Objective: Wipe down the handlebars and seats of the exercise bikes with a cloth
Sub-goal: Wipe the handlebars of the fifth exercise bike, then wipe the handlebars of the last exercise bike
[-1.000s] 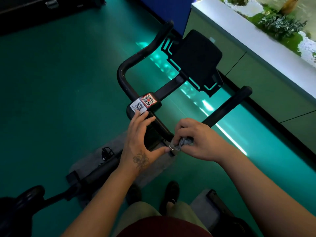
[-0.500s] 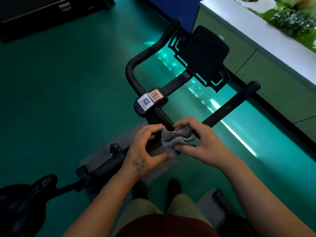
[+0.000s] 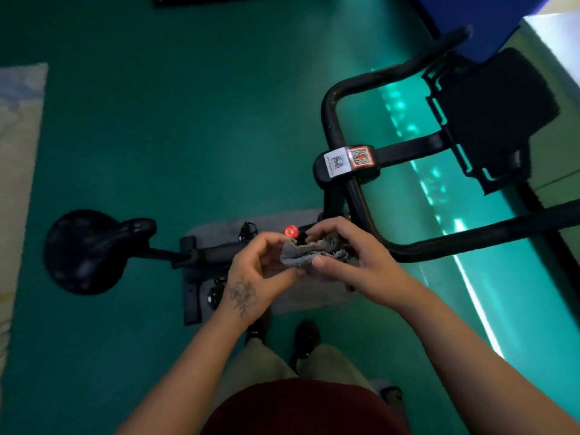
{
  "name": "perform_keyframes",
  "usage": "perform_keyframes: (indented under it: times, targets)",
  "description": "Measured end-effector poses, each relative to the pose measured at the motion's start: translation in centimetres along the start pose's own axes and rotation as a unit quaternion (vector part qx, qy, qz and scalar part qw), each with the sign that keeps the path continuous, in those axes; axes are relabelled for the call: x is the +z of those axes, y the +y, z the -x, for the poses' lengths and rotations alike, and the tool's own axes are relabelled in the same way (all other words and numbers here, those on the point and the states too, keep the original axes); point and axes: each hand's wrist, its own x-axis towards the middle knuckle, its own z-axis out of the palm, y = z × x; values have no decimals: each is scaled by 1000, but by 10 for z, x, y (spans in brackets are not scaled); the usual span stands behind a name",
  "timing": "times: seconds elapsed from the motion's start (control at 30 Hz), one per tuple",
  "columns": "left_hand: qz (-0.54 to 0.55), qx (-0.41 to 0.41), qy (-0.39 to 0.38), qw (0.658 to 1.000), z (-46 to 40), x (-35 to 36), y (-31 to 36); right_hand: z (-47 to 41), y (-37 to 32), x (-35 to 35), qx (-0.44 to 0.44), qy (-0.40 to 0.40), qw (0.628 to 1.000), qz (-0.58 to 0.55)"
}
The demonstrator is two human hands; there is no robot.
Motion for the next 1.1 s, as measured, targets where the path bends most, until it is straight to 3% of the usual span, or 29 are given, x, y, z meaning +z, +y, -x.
perform_keyframes:
  times: [0.23,0.47,0.6,0.87,1.1]
  targets:
    - [29,-22,119,992,48,-32,-4,-35,-3,44,-6,-141,990,-28]
    - [65,-36,240,968,101,-80,-16,-71,-21,116,35,-281,956,-76]
    - [105,-31,304,946,132,-112,-20,-84,-39,166,50,-291,952,-84]
    - [181,-11,392,902,207,-182,-36,-97,-73,276,10,-308,951,5]
    - [148,1,461,875,271,-251,-48,-98,-99,362,12,-340,940,-16]
